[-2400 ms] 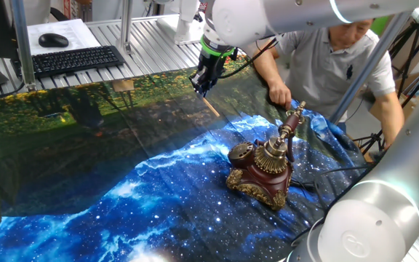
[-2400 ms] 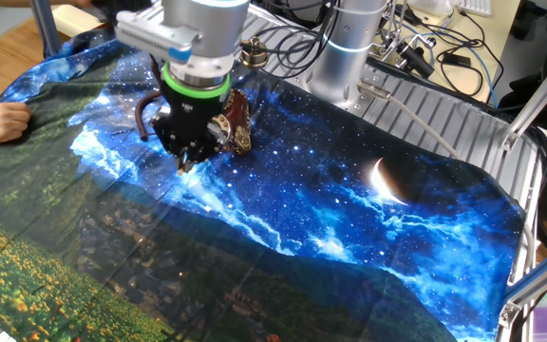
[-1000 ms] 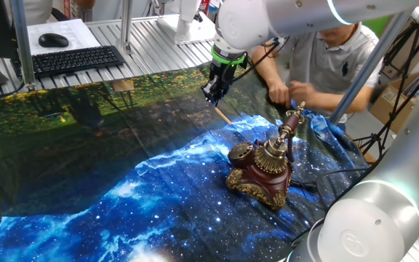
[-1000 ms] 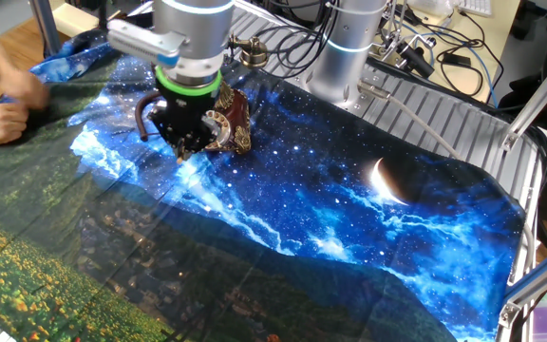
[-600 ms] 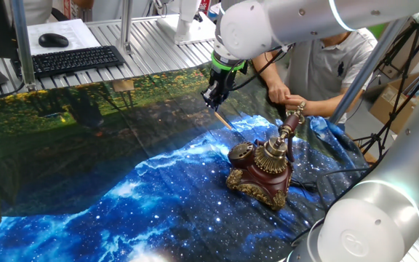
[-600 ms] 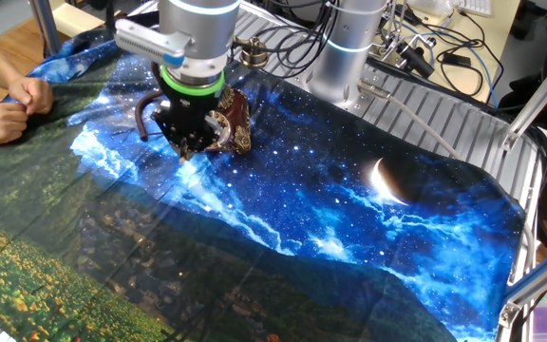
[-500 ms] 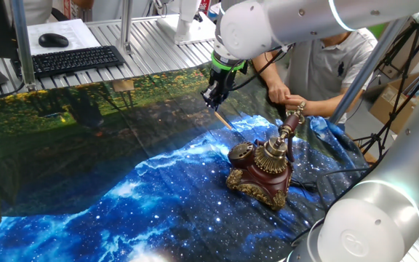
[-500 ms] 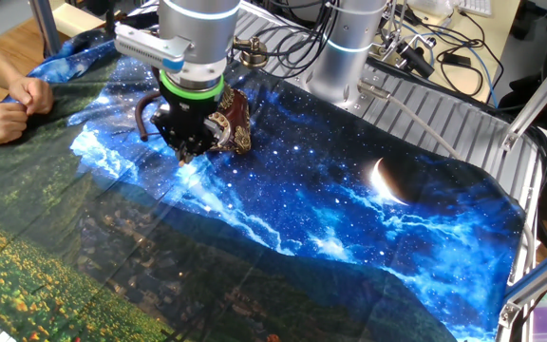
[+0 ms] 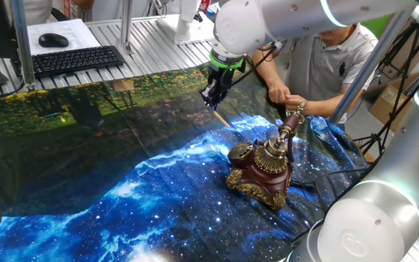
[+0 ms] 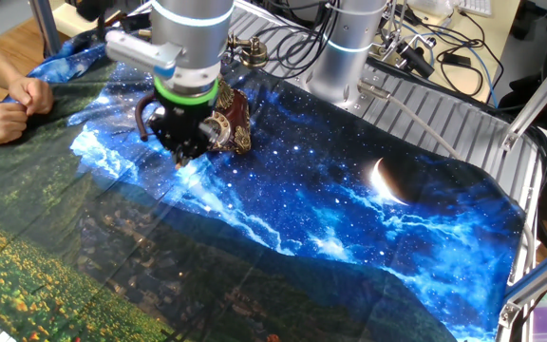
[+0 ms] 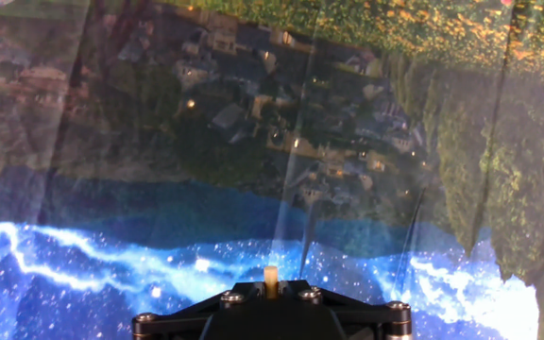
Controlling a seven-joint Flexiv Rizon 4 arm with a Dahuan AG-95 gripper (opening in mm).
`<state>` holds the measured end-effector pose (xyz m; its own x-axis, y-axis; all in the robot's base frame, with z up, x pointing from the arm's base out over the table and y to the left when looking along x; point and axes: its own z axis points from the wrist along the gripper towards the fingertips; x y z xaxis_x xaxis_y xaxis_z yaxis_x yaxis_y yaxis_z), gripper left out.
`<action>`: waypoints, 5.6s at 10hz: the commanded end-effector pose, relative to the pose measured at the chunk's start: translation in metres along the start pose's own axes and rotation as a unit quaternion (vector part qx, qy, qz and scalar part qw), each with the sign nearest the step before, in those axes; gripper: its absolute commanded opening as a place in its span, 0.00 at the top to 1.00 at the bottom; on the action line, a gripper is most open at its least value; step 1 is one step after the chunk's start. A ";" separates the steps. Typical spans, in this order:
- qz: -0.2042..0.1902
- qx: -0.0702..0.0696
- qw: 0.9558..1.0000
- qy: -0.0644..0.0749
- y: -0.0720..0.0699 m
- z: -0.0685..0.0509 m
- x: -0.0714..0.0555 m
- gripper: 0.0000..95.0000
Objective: Dial a number on an old rotary phone
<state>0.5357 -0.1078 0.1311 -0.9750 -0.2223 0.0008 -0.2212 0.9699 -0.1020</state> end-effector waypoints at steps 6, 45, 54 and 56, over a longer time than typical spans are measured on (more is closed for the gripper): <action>0.010 0.014 1.000 0.020 0.000 0.001 -0.003 1.00; 0.014 0.029 0.999 -0.015 -0.037 0.000 0.049 1.00; 0.056 0.013 0.998 -0.027 -0.035 0.011 0.076 1.00; 0.058 0.012 0.998 -0.027 -0.035 0.011 0.076 1.00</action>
<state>0.4704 -0.1597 0.1222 -0.9915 -0.1125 -0.0653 -0.1040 0.9872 -0.1210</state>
